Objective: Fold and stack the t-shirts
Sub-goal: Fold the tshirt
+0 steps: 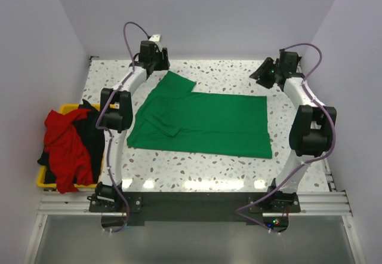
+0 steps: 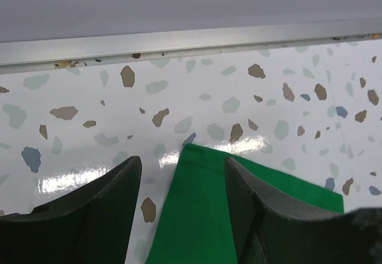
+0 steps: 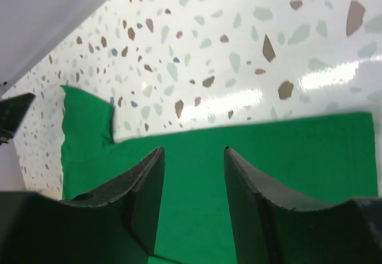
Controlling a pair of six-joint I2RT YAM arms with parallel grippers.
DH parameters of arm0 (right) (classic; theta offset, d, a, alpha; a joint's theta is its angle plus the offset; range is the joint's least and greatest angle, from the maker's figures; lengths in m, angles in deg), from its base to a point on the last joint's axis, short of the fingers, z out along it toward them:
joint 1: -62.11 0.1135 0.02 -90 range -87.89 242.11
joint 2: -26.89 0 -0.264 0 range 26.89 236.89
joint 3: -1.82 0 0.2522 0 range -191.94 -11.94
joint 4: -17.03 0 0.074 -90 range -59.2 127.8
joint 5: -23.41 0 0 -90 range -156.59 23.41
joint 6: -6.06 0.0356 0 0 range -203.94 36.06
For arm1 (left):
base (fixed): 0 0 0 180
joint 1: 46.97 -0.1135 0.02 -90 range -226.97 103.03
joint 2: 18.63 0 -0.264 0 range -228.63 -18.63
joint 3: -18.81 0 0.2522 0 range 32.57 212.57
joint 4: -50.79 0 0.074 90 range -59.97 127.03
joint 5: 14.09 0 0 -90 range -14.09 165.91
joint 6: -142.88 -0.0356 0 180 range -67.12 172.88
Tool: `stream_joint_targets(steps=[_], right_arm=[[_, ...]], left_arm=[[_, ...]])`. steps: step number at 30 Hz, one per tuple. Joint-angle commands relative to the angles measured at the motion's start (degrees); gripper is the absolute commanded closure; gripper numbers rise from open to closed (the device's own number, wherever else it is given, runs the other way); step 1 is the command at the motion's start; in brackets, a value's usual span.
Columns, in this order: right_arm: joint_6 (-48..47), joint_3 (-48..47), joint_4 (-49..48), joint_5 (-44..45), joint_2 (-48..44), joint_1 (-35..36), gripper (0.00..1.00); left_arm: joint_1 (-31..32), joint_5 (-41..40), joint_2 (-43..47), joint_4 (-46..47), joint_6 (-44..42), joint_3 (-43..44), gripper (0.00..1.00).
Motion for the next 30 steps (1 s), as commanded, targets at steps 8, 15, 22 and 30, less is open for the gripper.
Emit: stream_joint_targets(steps=[8, 15, 22, 30], right_arm=[[-2.9, -5.0, -4.8, -0.6, 4.4, 0.5, 0.52], [-3.4, -3.8, -4.9, -0.7, 5.0, 0.5, 0.53], [-4.7, -1.6, -3.0, 1.4, 3.3, 0.5, 0.54], [-6.4, -2.1, 0.7, 5.8, 3.3, 0.5, 0.55]], left_arm=[[2.2, 3.7, -6.0, 5.3, -7.8, 2.2, 0.39], [3.1, 1.6, -7.8, 6.5, -7.4, 1.6, 0.4], [4.2, -0.2, -6.7, 8.1, -7.6, -0.7, 0.53], [4.3, -3.2, -4.2, 12.1, -6.7, -4.2, 0.78]])
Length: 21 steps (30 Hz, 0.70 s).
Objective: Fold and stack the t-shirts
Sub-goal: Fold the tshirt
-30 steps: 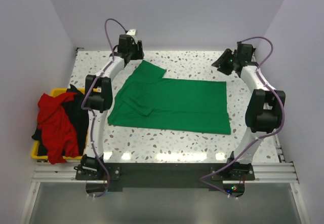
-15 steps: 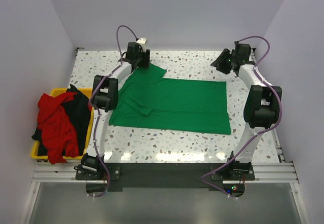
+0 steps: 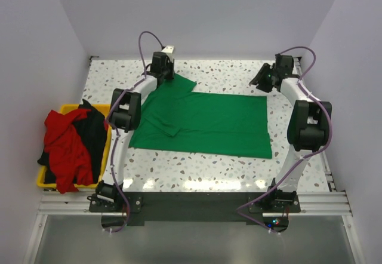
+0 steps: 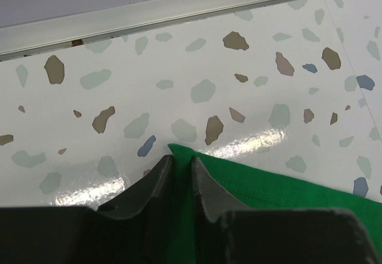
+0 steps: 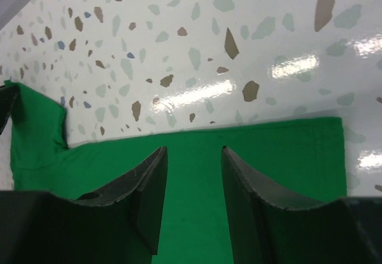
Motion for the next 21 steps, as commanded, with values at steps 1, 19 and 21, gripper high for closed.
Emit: stream_joint_targets(steps=[1, 19, 21], right_arm=[[-2.0, -1.4, 2.6, 4.7, -1.7, 0.2, 0.55], [-5.1, -7.1, 7.6, 19.2, 7.1, -0.6, 0.62], [-5.3, -7.6, 7.8, 20.0, 8.0, -0.7, 0.62]], left_arm=[[0.2, -1.9, 3.3, 4.0, 0.0, -2.1, 0.78], [0.2, 0.7, 9.1, 7.6, 2.4, -6.7, 0.83], [0.2, 0.7, 9.1, 7.9, 2.2, -7.1, 0.83]])
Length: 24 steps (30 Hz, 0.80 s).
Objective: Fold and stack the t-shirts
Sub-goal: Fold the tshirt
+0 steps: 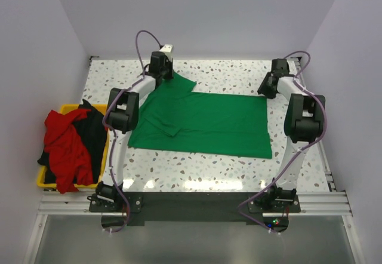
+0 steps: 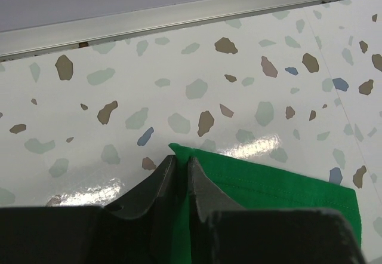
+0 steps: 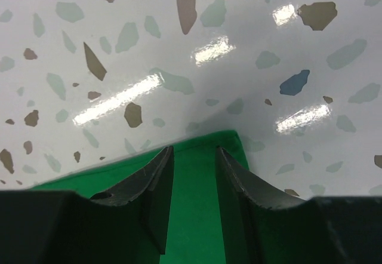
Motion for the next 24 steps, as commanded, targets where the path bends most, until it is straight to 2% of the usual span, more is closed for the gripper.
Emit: stream_joint_targets(steps=[1, 9, 17, 24], right_arm=[[-1.4, -3.1, 0.7, 3.4, 0.7, -0.5, 0.62], [-2.4, -3.6, 0.9, 6.8, 1.7, -0.7, 0.62], [-1.7, -3.8, 1.1, 6.0, 3.5, -0.7, 0.63], [-1.2, -3.7, 1.2, 6.7, 3.6, -0.7, 0.71]], left_arm=[[0.2, 0.6, 4.3, 3.6, 0.7, -0.6, 0.83], [0.2, 0.9, 4.4, 3.9, 0.5, -0.6, 0.84], [0.2, 0.8, 4.4, 3.9, 0.5, -0.7, 0.85], [0.2, 1.0, 5.0, 4.0, 0.8, -1.1, 0.85]])
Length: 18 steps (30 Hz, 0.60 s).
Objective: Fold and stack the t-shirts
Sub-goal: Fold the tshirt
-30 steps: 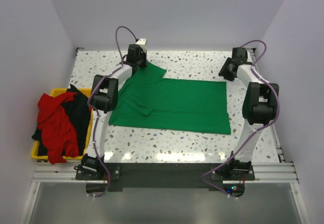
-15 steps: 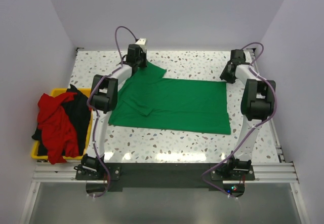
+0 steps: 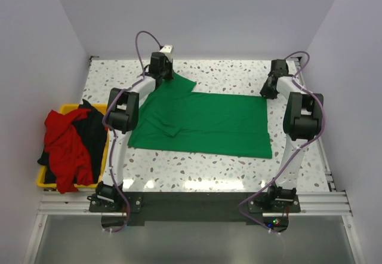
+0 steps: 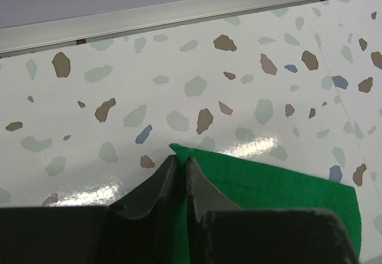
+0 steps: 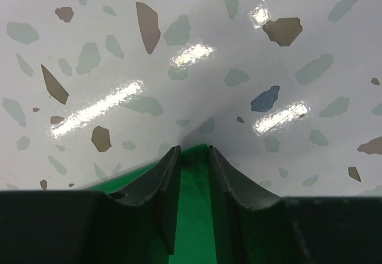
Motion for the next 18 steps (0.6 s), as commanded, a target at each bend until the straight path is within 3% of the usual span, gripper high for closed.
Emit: stream_joint_targets(steps=[1, 11, 18], right_arm=[[0.1, -1.7, 0.3, 1.2, 0.0, -0.4, 0.72], [0.5, -3.0, 1.4, 0.7, -0.8, -0.4, 0.99], [0.5, -2.2, 2.0, 1.0, -3.7, -0.5, 1.0]], left_arm=[[0.2, 0.7, 5.1, 3.2, 0.7, -0.5, 0.86], [0.2, 0.2, 9.8, 4.3, 1.1, -3.4, 0.91], [0.2, 0.1, 13.5, 4.4, 1.4, -5.9, 0.92]])
